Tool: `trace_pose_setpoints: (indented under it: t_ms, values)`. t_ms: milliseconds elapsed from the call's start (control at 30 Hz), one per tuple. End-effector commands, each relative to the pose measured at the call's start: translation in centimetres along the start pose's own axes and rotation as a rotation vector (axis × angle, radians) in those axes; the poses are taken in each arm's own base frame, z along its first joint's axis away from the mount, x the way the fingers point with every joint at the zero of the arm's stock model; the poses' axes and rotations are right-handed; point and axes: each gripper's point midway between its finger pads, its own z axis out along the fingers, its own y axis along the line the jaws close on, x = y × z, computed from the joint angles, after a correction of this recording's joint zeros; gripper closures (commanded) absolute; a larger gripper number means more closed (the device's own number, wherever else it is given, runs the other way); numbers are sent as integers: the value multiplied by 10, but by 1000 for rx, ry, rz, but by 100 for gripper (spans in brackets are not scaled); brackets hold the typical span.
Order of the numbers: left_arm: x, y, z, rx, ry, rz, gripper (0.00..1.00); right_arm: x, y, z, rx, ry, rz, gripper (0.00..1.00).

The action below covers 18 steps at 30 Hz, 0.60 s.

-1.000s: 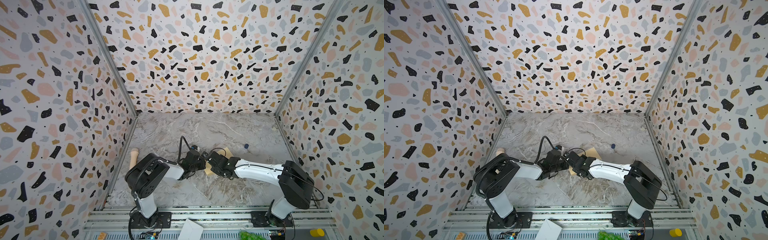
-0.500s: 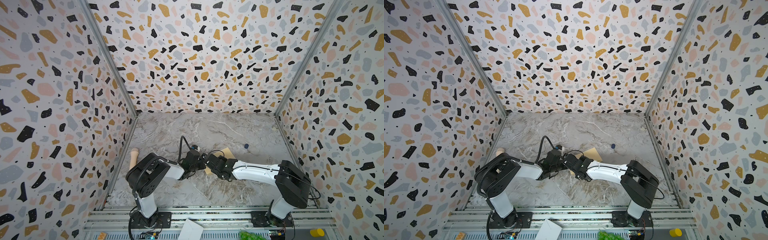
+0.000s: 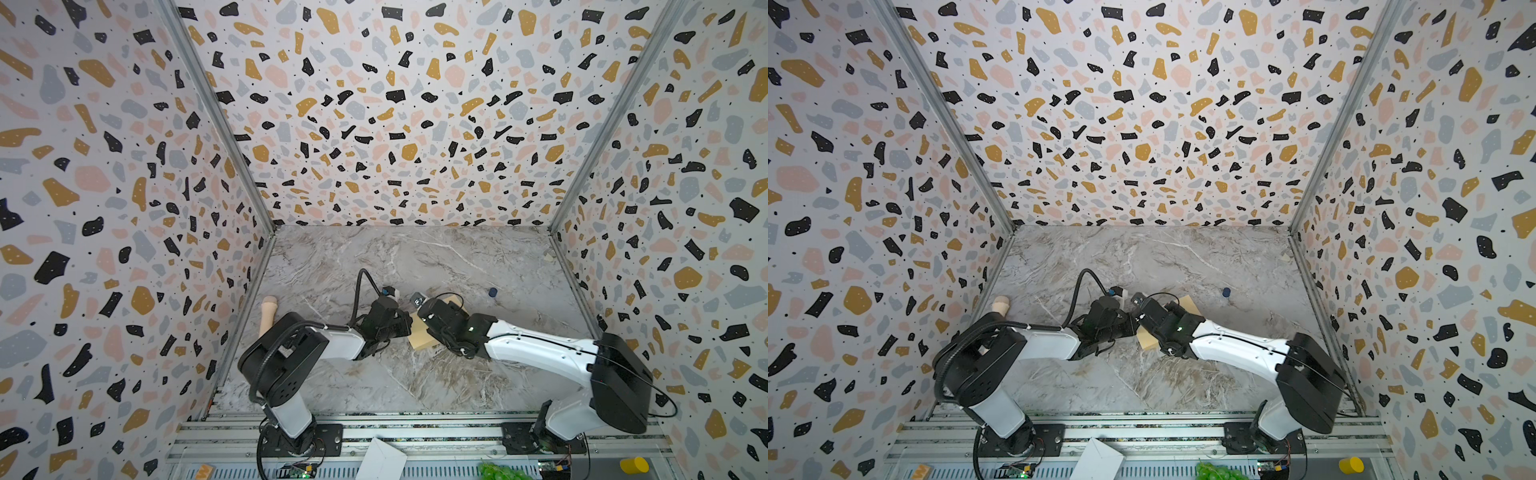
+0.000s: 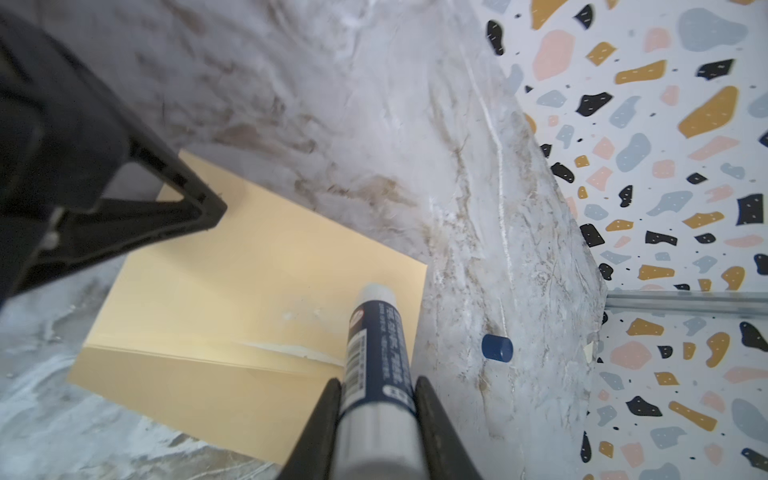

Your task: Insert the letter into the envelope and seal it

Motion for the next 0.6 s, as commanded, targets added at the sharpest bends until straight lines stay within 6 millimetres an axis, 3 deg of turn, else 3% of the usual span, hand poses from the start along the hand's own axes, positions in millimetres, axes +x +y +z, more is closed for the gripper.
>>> trace_pose_setpoints:
  t_ms: [0, 200, 333, 467, 567]
  values:
    - [-47, -41, -30, 90, -138, 78, 73, -20, -20, -23, -85, -120, 183, 100]
    - [-89, -93, -93, 265, -297, 41, 47, -42, -56, -60, -260, -368, 492, 100]
    - [-108, -125, -136, 430, -365, -90, 27, -54, -76, -93, -356, -586, 641, 100]
    - [-122, -149, -169, 575, -391, -237, 23, -62, -85, -119, -408, -754, 714, 100]
    - [-122, -158, -178, 608, -386, -335, 17, -65, -87, -129, -429, -820, 735, 100]
